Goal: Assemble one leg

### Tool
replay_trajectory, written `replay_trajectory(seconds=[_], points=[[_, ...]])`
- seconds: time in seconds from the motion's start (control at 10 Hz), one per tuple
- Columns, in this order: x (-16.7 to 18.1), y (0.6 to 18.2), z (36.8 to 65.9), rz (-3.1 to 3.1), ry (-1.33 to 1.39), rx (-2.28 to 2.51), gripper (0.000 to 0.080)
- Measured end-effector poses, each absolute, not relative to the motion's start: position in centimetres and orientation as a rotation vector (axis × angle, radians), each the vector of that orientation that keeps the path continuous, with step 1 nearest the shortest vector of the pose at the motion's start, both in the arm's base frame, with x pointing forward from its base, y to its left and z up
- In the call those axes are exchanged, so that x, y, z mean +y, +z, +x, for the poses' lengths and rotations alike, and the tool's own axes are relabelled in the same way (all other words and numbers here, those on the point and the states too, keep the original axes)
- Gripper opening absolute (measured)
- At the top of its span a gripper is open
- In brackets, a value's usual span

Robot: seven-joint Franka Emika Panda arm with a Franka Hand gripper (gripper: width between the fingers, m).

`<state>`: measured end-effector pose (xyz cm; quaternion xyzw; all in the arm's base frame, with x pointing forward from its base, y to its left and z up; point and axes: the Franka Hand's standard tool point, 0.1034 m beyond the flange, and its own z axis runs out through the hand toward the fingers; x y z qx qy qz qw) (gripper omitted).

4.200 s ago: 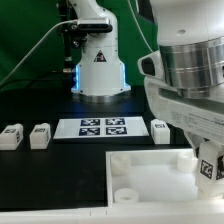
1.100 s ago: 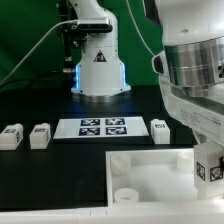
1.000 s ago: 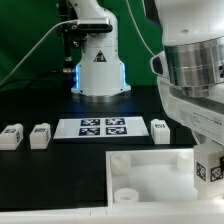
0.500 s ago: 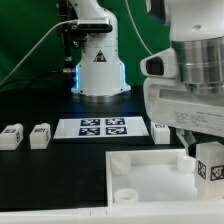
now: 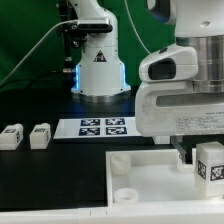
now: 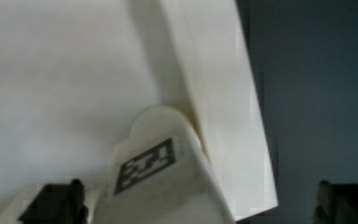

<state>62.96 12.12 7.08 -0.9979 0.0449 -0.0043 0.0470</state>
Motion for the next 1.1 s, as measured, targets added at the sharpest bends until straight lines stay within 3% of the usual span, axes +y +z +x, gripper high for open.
replay_trajectory(seconds=[0.2,0.3,0.5,0.6,0.7,1.1], points=[[11.56,7.28,63.75,-3.063,-0.092,-0.257,0.0649],[11.74,7.24,63.69,-3.064,-0.085,-0.130,0.0649],[11.75,7.23,63.68,-3.063,-0.081,-0.035,0.0405],[11.75,7.23,63.69,-3.053,-0.073,0.170,0.0405],[11.68,7.21,63.69,-3.042,-0.067,0.297,0.0294],[11.20,7.00,63.79,-2.884,-0.021,0.930,0.0294]])
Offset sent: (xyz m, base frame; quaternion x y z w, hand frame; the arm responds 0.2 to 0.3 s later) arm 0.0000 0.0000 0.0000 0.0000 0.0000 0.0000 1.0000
